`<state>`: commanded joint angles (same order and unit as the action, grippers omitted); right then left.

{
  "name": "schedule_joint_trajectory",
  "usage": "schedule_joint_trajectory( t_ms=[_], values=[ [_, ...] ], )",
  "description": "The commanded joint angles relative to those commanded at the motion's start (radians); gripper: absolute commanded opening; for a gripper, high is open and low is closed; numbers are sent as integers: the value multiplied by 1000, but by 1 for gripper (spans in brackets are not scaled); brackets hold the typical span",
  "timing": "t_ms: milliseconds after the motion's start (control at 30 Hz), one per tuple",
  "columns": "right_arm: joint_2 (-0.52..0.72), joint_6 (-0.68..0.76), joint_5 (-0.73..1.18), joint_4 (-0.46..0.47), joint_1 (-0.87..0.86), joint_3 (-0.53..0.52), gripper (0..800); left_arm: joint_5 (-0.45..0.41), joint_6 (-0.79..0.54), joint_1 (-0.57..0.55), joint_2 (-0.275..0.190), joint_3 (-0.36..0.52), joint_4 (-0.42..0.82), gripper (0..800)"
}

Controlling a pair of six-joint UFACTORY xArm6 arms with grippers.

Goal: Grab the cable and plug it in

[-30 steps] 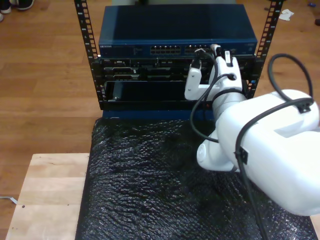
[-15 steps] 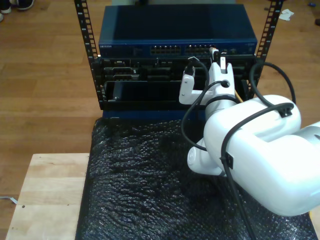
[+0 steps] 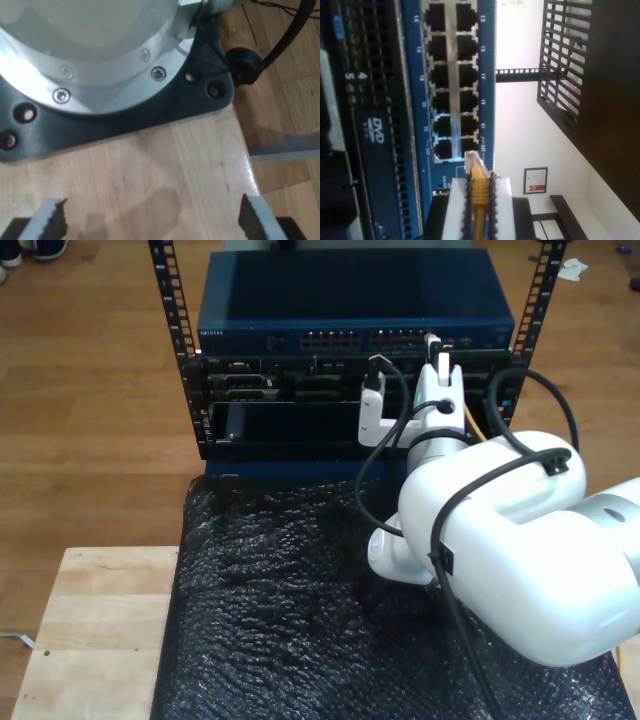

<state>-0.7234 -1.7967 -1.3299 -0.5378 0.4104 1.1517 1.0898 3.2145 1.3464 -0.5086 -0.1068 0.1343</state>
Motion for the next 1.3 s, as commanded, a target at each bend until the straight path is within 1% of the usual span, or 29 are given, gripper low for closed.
schedule_joint_trajectory(
  t_ms=[467, 800, 1300],
  values=[
    [0, 2, 3, 2, 3, 2, 0, 0, 0, 0, 0, 0, -2, 800],
    [-14, 0, 6, 3, 3, 32, 0, 0, 0, 0, 0, 0, -2, 800],
    [-14, 0, 8, 3, 2, 29, 0, 0, 0, 0, 0, 0, -2, 800]
  ],
)
